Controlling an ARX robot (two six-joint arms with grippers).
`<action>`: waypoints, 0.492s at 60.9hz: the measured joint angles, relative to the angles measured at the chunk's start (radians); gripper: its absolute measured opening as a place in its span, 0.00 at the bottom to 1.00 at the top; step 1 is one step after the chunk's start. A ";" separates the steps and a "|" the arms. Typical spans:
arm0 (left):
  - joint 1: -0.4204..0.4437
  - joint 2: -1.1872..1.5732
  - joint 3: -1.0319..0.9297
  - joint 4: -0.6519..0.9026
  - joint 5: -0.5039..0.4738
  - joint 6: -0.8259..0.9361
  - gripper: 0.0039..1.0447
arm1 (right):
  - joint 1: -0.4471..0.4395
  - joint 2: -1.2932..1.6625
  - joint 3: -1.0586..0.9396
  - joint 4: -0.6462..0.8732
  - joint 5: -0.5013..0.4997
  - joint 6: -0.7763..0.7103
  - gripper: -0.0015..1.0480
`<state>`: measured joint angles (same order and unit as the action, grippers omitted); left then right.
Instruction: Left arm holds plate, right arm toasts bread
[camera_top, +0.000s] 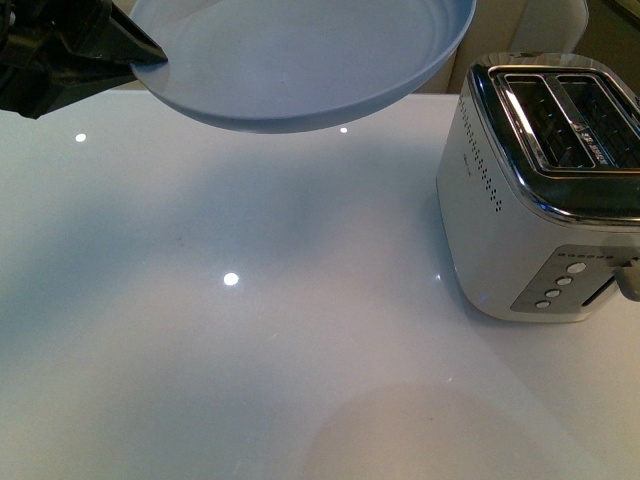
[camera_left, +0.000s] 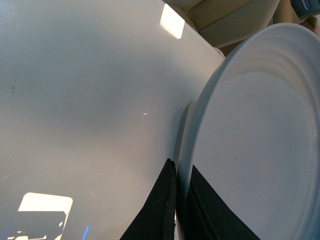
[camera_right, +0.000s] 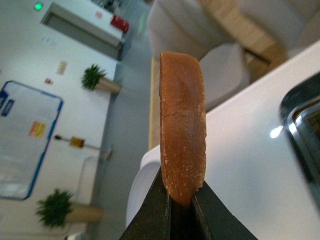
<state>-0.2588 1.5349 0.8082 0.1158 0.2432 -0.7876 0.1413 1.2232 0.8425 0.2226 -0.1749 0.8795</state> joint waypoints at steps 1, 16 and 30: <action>0.000 -0.001 -0.001 0.000 0.000 0.000 0.02 | -0.008 0.000 0.018 -0.020 0.018 -0.037 0.03; 0.000 -0.004 -0.011 0.000 0.008 0.000 0.02 | -0.021 0.079 0.124 -0.159 0.159 -0.441 0.03; 0.006 -0.008 -0.011 0.000 0.011 0.001 0.02 | -0.010 0.220 0.205 -0.278 0.171 -0.688 0.03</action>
<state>-0.2523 1.5269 0.7971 0.1154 0.2543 -0.7868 0.1314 1.4429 1.0477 -0.0551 -0.0044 0.1917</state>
